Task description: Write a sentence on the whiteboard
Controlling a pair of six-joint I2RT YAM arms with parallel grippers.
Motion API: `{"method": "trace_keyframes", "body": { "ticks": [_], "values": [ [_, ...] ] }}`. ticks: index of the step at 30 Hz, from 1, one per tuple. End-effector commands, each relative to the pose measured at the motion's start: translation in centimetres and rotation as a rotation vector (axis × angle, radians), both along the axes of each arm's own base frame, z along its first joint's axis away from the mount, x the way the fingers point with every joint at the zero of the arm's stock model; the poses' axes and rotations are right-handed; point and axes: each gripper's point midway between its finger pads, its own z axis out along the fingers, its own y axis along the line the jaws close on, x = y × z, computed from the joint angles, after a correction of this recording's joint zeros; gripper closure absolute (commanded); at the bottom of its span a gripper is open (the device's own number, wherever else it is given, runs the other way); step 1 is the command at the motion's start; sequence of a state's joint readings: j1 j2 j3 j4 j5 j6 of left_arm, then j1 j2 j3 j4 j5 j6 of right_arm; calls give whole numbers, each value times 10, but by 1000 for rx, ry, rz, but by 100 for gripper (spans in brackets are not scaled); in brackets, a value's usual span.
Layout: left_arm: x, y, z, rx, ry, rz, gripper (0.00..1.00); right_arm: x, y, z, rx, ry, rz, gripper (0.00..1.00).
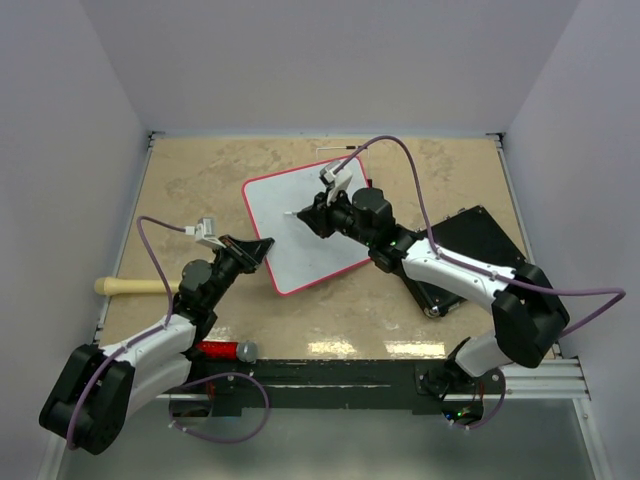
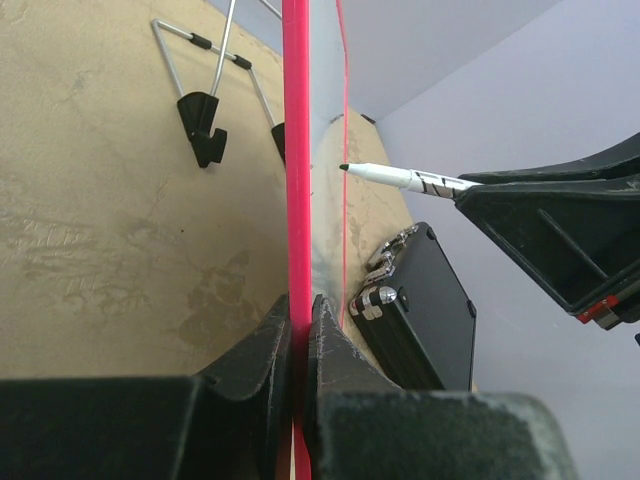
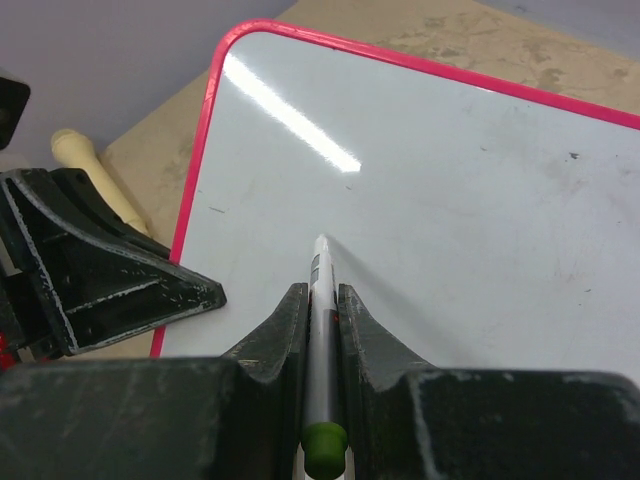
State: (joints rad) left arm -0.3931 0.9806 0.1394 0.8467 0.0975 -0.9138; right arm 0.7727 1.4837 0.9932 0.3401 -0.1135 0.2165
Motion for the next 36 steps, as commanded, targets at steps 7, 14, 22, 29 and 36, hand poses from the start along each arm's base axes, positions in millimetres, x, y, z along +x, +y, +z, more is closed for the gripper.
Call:
{"method": "trace_keyframes", "body": {
  "ticks": [7, 14, 22, 29, 36],
  "values": [
    [-3, -6, -5, 82, -56, -51, 100, 13, 3, 23, 51, -55, -40, 100],
    [-4, -9, -5, 89, -69, -77, 100, 14, 10, 26, 64, -52, -21, 100],
    [-5, -12, -6, 94, -74, -97, 100, 10, 18, 25, 72, -47, 20, 100],
    [-5, -13, -6, 96, -77, -100, 100, 0, 27, 22, 70, -38, 93, 100],
    [-5, -11, -6, 102, -81, -92, 100, -8, 27, 14, 30, -29, 129, 100]
  ]
}}
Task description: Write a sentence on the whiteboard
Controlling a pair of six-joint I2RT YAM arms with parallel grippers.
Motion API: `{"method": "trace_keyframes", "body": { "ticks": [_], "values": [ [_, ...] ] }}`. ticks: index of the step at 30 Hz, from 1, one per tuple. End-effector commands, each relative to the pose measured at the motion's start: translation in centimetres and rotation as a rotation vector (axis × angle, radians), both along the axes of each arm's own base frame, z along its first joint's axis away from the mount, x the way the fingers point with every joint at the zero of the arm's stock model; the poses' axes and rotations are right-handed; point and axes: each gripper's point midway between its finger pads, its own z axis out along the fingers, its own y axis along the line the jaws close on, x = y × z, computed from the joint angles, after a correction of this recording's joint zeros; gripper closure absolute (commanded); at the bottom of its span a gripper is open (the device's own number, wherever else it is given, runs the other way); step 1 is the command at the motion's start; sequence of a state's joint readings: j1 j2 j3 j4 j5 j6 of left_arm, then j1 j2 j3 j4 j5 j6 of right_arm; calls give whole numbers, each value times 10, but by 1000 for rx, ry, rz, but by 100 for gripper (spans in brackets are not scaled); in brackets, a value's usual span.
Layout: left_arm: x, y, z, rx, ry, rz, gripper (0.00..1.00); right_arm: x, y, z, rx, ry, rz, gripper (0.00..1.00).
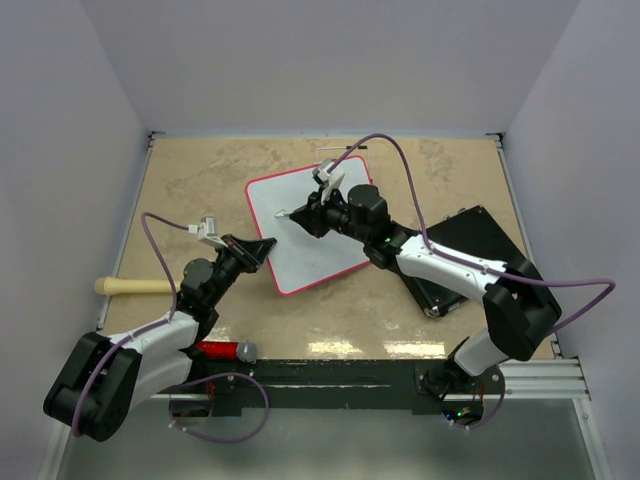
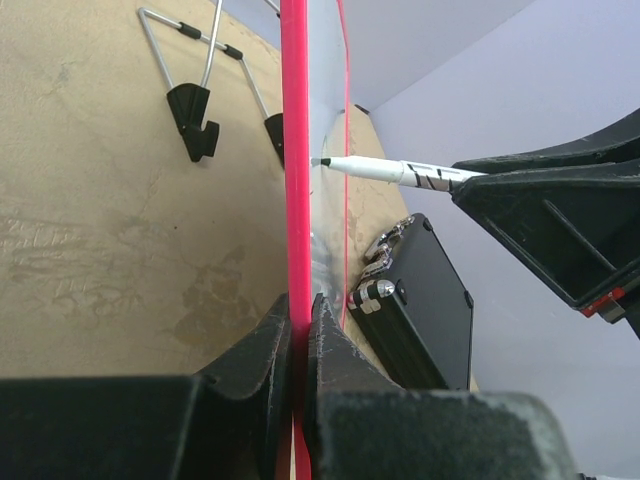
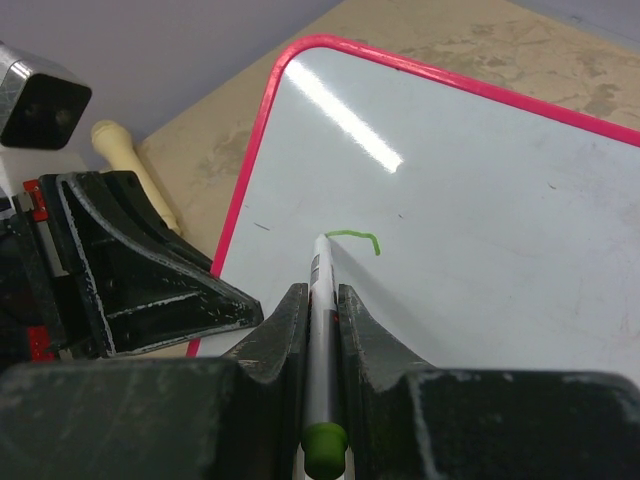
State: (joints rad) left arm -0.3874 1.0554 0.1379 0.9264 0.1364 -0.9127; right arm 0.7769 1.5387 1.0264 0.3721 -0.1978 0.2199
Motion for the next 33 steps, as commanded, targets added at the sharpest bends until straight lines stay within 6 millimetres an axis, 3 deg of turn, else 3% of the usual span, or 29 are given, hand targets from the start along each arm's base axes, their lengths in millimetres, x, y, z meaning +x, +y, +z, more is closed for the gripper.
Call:
{"method": "trace_keyframes", "body": {
  "ticks": [1, 15, 19, 27, 31, 33],
  "values": [
    [-6, -5, -2, 102, -77, -59, 100, -5, 7, 12, 3, -32, 49, 100],
    [-6, -4, 1, 112, -87, -52, 100, -23, -15, -11, -91, -10, 56, 100],
    [-8, -4, 0, 117, -85, -55, 100, -18, -22, -12, -112, -24, 17, 100],
    [-10, -4, -3, 120, -80, -62, 100, 7, -28, 14, -100, -76, -83, 100],
    [-11, -3, -5, 124, -74, -61, 100, 3, -29, 44, -54, -119, -46, 100],
    [-11, -2, -7, 129, -68, -57, 100, -9, -25, 57, -36, -135, 42, 100]
  ]
}}
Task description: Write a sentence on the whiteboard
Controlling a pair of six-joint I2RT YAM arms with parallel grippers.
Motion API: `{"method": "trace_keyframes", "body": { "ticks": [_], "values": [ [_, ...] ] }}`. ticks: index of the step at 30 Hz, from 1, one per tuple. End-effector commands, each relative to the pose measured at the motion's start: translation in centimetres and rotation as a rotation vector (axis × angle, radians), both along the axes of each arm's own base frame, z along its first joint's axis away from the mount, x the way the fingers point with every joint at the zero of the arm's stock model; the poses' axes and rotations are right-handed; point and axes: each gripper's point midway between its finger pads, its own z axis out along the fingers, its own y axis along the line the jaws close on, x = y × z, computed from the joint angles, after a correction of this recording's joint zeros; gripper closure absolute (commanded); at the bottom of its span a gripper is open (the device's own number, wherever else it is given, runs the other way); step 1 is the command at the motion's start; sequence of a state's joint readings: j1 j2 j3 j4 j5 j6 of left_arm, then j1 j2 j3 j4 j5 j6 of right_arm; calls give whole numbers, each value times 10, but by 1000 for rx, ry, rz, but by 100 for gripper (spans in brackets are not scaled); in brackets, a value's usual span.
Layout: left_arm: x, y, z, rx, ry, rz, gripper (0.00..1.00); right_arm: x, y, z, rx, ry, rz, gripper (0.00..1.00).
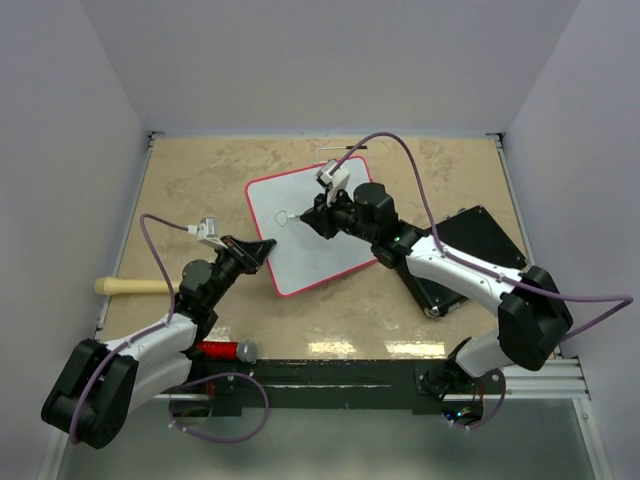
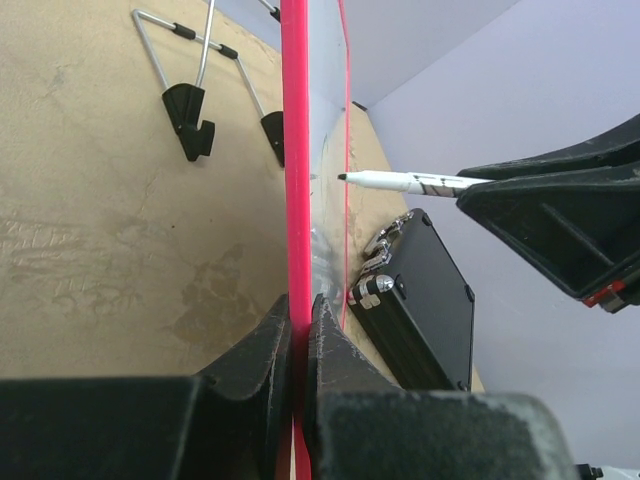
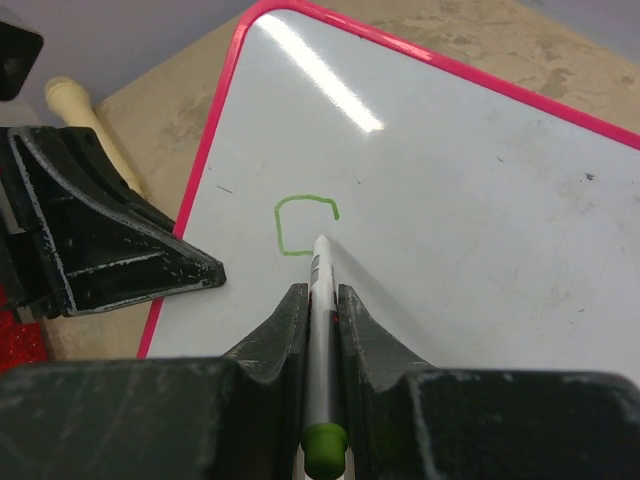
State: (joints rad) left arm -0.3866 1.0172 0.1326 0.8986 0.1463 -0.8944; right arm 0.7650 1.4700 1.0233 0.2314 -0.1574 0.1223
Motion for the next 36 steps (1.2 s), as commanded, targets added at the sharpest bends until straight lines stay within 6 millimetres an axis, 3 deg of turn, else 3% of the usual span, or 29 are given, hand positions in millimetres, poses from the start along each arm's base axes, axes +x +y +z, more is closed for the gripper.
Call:
{"method": "trace_keyframes", "body": {
  "ticks": [1, 7, 14, 19, 21, 22, 23, 36],
  "values": [
    [-6, -2, -8, 118, -55, -43, 100, -11, -5, 64, 76, -101, 105, 100],
    [-7, -1, -9, 129, -58, -43, 100, -28, -12, 52, 48, -125, 254, 100],
    [-7, -1, -12, 140, -54, -44, 100, -16, -18, 43, 13, -143, 258, 100],
    [-6, -1, -12, 142, -54, -41, 100, -11, -9, 32, -4, -113, 287, 100],
    [-6, -1, -13, 143, -51, -41, 100, -10, -4, 37, -12, -122, 316, 100],
    [-6, -1, -13, 143, -51, -43, 100, -8, -2, 28, -30, -98, 325, 100],
    [-5, -1, -14, 145, -50, -41, 100, -6, -1, 34, -28, -108, 327, 100],
    [-3, -3, -12, 147, -48, -48, 100, 13, -2, 21, -56, -97, 243, 100]
  ]
}}
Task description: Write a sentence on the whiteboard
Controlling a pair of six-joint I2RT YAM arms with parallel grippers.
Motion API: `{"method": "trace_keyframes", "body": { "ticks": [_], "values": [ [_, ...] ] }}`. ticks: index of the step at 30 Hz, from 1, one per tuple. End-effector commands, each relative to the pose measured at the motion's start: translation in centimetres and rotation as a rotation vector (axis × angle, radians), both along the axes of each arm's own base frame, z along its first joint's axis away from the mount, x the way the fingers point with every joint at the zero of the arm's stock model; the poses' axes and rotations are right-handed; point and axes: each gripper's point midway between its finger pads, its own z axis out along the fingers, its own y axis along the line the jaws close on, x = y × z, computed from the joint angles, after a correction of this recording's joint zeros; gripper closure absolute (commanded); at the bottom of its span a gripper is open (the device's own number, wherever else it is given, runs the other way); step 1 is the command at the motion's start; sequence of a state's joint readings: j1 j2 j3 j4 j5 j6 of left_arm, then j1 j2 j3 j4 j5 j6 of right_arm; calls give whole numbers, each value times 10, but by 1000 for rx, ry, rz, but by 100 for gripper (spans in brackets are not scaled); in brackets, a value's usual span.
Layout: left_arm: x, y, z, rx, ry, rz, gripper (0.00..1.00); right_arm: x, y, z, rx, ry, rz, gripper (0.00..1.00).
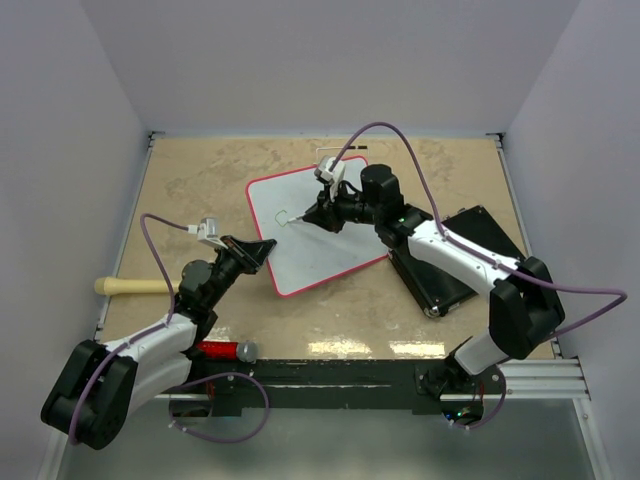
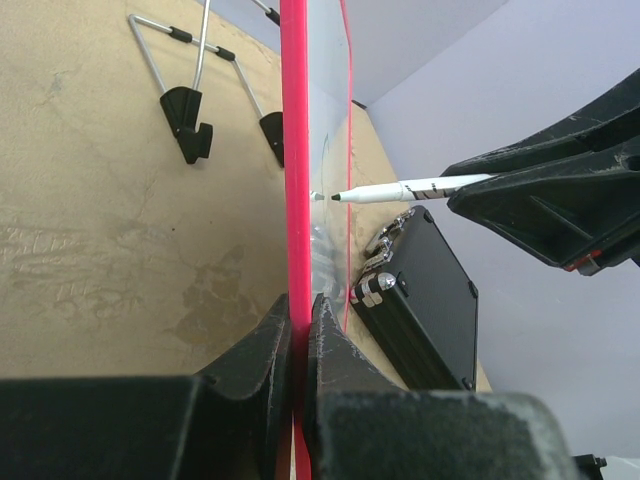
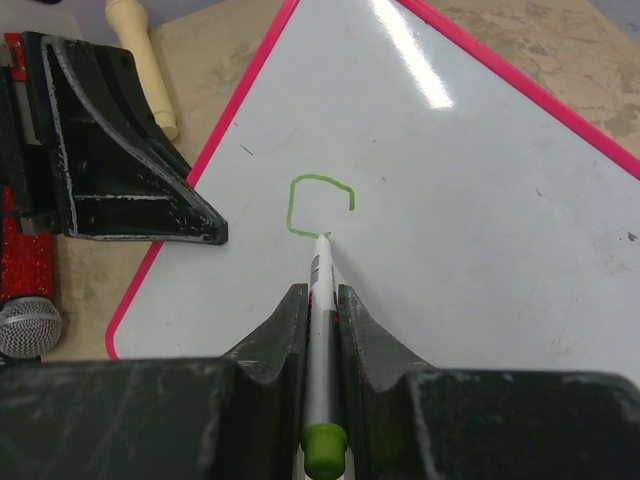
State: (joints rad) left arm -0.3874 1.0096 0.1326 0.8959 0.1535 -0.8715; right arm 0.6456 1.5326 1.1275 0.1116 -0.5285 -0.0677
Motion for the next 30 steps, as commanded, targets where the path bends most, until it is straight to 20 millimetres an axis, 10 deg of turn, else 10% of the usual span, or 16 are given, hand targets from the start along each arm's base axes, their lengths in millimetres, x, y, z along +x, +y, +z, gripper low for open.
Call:
{"method": "trace_keyframes", "body": {
  "ticks": [1, 20, 30],
  "values": [
    [-2, -3, -13, 128, -34, -39, 100, 14, 1, 21, 15, -60, -50, 100],
    [-3, -4, -13, 132, -37, -50, 100, 37, -9, 16, -6, -46, -186, 100],
    [-2, -4, -10, 132, -46, -51, 100, 17, -13, 11, -56, -65, -98, 100]
  ]
}}
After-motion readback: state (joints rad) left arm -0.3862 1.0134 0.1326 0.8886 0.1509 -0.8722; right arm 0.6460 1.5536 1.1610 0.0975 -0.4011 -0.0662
